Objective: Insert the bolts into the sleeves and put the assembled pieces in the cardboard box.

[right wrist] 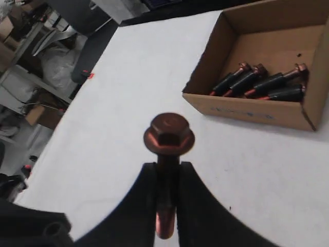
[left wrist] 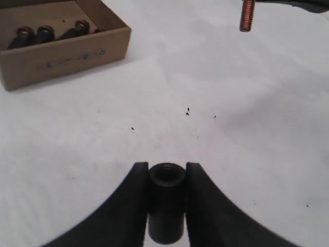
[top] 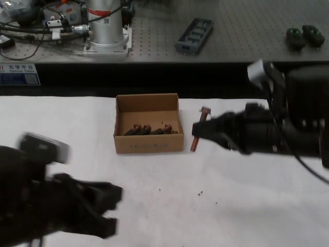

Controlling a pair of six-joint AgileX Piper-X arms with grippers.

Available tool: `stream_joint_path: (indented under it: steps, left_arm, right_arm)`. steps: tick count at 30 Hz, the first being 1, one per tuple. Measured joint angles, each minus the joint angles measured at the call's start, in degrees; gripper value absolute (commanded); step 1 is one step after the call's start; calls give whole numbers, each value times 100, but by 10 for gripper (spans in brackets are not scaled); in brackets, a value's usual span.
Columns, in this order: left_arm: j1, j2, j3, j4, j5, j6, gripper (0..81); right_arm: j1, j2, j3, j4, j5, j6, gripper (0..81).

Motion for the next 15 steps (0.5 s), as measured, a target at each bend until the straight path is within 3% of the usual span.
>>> stream_joint_path:
  steps: [6, 10, 15]
  left_arm:
    - [-501, 1702, 14, -1714, 2, -51, 69]
    - [-795, 2222, 14, -2557, 2, -298, 69]
    - [-1239, 2269, 14, -2967, 2, -348, 69]
  right_arm:
    - [-242, -4, 860, -1441, -670, 66, 43]
    - [-493, -13, 1414, -2138, -1291, 170, 43]
    - [-491, -13, 1524, -2227, -1560, 39, 43]
